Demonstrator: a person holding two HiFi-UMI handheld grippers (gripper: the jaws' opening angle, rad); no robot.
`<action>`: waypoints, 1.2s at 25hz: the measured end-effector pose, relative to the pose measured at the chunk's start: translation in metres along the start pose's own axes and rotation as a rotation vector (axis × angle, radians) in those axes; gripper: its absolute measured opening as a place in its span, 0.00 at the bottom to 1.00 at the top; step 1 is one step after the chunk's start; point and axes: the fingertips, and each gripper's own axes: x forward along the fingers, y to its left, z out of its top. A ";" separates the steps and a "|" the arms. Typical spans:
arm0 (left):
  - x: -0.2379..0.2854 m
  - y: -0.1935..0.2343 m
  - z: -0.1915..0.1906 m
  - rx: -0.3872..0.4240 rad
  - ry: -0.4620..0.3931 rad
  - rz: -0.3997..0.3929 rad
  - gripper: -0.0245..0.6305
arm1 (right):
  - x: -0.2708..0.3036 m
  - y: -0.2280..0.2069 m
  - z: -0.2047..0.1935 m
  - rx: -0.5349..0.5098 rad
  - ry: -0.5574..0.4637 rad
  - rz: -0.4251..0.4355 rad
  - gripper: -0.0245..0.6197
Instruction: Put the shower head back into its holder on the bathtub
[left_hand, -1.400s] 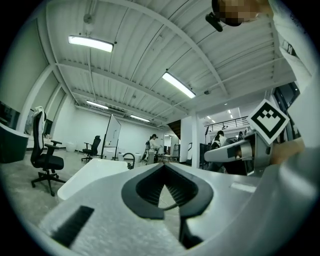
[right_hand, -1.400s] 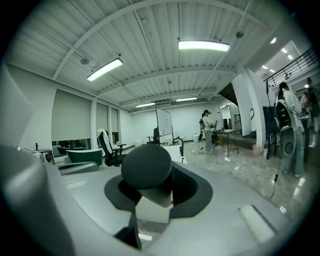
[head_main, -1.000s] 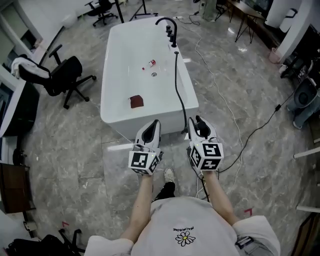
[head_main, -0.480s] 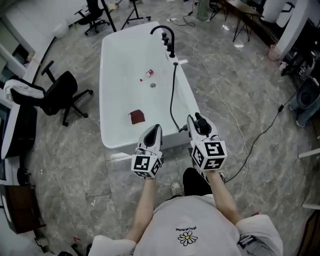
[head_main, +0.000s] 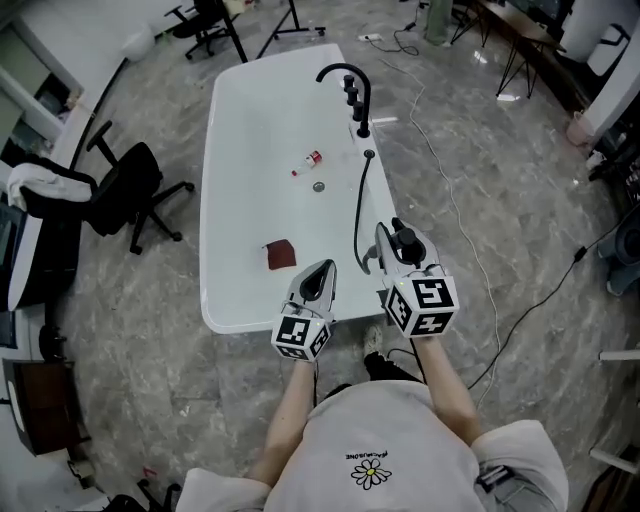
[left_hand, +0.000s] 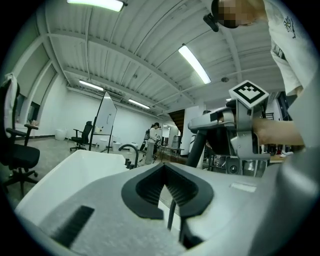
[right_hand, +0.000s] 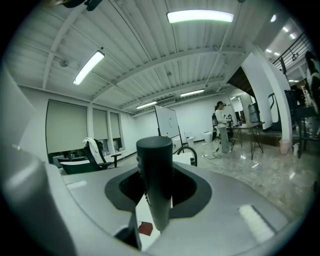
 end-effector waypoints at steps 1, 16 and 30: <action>0.012 0.005 0.001 0.003 0.005 0.006 0.04 | 0.012 -0.007 0.009 0.001 -0.009 0.012 0.21; 0.152 0.056 -0.064 -0.104 0.191 -0.187 0.25 | 0.116 -0.022 0.117 0.062 -0.176 -0.006 0.21; 0.192 0.131 -0.135 -0.157 0.382 -0.225 0.23 | 0.175 -0.004 0.141 0.062 -0.181 -0.026 0.21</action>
